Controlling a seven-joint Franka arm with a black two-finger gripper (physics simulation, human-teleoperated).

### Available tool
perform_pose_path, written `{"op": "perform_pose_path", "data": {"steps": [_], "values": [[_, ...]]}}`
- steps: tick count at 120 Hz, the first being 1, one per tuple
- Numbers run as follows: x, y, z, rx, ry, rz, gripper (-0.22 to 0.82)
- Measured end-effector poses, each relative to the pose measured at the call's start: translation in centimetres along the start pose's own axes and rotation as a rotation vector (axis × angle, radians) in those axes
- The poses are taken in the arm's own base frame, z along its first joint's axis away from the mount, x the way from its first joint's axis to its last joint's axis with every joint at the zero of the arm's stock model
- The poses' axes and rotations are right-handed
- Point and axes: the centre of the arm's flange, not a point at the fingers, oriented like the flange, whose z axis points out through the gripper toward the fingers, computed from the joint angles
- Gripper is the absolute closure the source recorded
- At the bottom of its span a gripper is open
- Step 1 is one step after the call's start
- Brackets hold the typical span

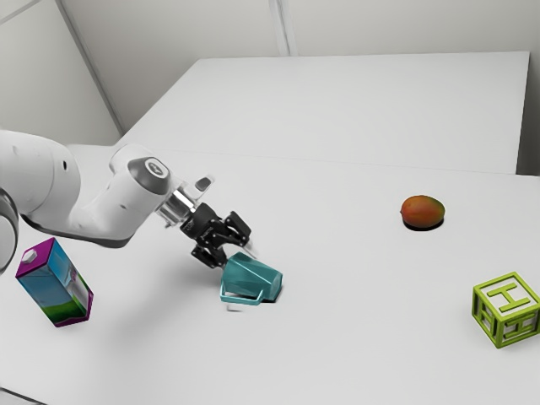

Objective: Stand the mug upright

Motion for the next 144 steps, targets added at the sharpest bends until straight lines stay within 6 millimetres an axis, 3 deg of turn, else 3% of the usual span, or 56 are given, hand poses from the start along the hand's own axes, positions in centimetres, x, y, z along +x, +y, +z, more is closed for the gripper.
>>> {"op": "perform_pose_path", "data": {"steps": [22, 52, 110, 144], "values": [[0.1, 0.0, -0.1, -0.009, 0.011, 0.021, 0.55], [0.1, 0.2, -0.2, -0.006, 0.019, 0.044, 0.71], [-0.8, 2.9, -1.3, -0.068, 0.054, 0.098, 0.77], [-1.1, 4.3, -2.2, 0.039, 0.086, 0.196, 0.77]]}}
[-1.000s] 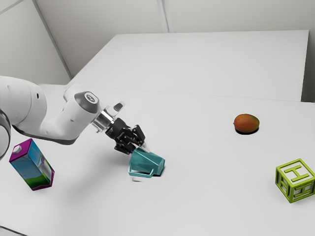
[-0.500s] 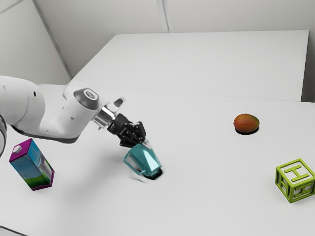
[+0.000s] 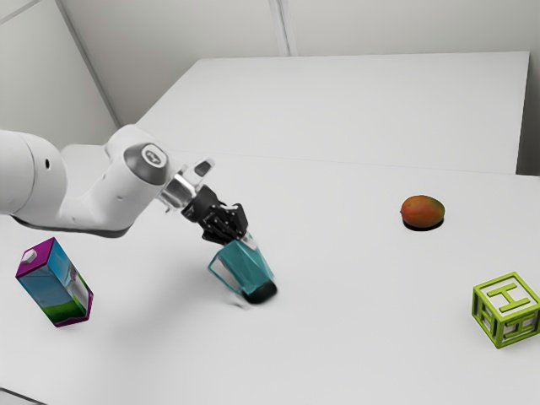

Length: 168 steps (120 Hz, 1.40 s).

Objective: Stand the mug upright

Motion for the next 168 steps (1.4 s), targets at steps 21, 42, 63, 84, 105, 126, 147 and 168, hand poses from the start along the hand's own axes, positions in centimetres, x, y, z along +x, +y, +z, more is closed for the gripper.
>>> {"op": "perform_pose_path", "data": {"steps": [21, 42, 63, 84, 105, 126, 147, 168], "values": [[0.1, 1.5, 0.0, 0.115, 0.040, 0.100, 0.77], [-0.6, 3.1, -0.1, 0.214, 0.076, 0.195, 0.77], [-0.4, 3.5, -0.5, 0.304, 0.079, 0.272, 0.77], [-0.1, 3.2, -1.1, 0.371, 0.082, 0.317, 0.77], [0.5, 2.5, -1.9, 0.433, 0.108, 0.354, 0.77], [1.2, 2.0, -2.1, 0.456, 0.151, 0.365, 0.77], [1.2, 2.7, -1.2, 0.466, 0.159, 0.394, 0.77], [1.4, 3.6, -0.8, 0.504, 0.149, 0.457, 0.77]]}}
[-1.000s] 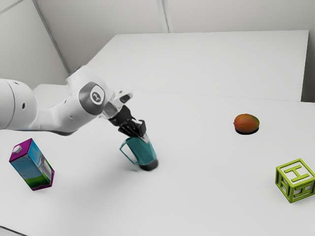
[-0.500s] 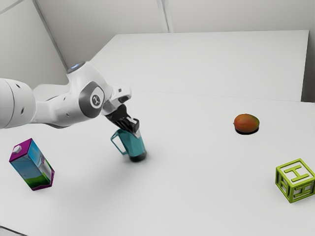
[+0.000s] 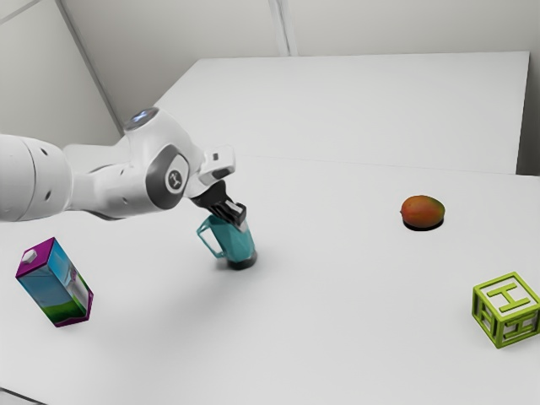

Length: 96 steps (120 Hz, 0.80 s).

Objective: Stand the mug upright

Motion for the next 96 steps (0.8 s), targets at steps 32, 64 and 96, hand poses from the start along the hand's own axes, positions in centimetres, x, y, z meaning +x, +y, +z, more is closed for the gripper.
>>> {"op": "perform_pose_path", "data": {"steps": [32, 64, 96], "values": [[0.3, 0.2, 0.5, 0.043, -0.020, 0.066, 0.77], [-0.4, 0.6, 0.4, 0.105, -0.098, 0.151, 0.77], [-0.9, 0.5, 2.2, 0.129, -0.163, 0.162, 0.79]]}}
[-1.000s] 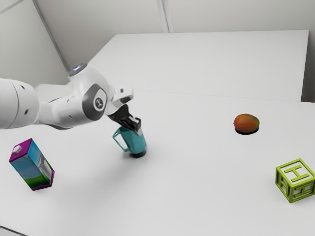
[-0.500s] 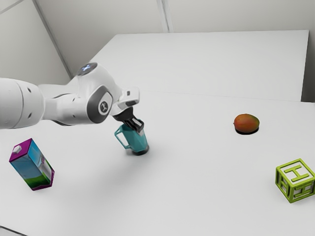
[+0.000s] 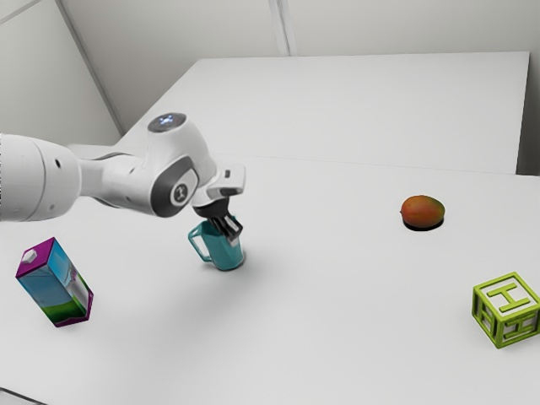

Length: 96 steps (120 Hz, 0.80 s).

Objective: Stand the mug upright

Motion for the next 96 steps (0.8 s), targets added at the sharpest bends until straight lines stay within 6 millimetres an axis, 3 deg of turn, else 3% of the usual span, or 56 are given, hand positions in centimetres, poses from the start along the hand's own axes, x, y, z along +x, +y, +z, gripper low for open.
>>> {"op": "perform_pose_path", "data": {"steps": [12, 33, 50, 70, 96], "values": [[0.1, 0.2, 0.3, 0.009, -0.011, 0.005, 0.78], [0.1, 0.1, 0.2, 0.016, -0.015, 0.003, 0.39], [0.7, -0.1, -0.6, 0.026, -0.005, 0.005, 0.20], [2.1, 0.1, -2.7, 0.042, 0.027, 0.017, 0.09], [3.0, -0.4, -5.2, 0.056, 0.047, 0.014, 0.03]]}}
